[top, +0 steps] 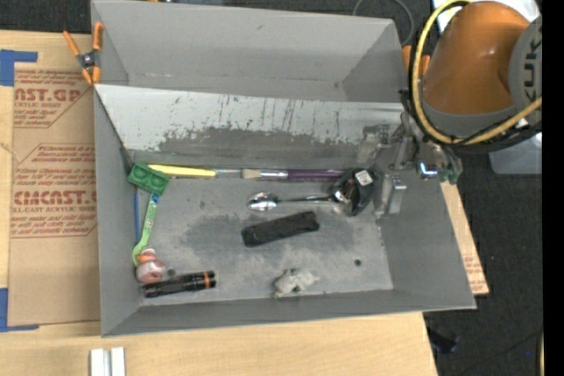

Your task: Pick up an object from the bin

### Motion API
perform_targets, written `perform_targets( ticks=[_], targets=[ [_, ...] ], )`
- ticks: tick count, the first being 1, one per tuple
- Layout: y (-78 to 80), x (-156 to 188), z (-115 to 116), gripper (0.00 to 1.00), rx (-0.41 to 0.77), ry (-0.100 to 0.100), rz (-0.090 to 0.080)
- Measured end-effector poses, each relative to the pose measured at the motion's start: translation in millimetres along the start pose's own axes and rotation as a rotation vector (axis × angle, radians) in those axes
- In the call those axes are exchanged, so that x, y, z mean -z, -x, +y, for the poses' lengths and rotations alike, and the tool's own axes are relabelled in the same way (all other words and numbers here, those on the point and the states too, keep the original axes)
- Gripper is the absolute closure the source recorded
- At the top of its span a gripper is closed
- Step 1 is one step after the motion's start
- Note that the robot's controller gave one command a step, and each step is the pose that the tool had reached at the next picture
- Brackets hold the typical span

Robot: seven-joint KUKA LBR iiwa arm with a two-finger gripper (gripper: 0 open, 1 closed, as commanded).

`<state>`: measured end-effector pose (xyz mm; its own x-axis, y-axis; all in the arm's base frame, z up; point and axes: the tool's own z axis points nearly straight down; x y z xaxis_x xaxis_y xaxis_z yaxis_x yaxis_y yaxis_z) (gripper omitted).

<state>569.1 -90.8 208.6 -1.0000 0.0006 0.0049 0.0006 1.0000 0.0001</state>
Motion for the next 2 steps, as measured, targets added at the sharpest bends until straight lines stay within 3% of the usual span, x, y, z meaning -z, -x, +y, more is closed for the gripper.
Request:
perform_targets(
  ticks=[1, 2],
  targets=[
    [1.7, 4.1, 0.4, 0.00, 0.001, -0.001, -0.008],
    [10.3, -62.1, 39.2, 0.00, 0.133, -0.002, -0.011]
  ],
)
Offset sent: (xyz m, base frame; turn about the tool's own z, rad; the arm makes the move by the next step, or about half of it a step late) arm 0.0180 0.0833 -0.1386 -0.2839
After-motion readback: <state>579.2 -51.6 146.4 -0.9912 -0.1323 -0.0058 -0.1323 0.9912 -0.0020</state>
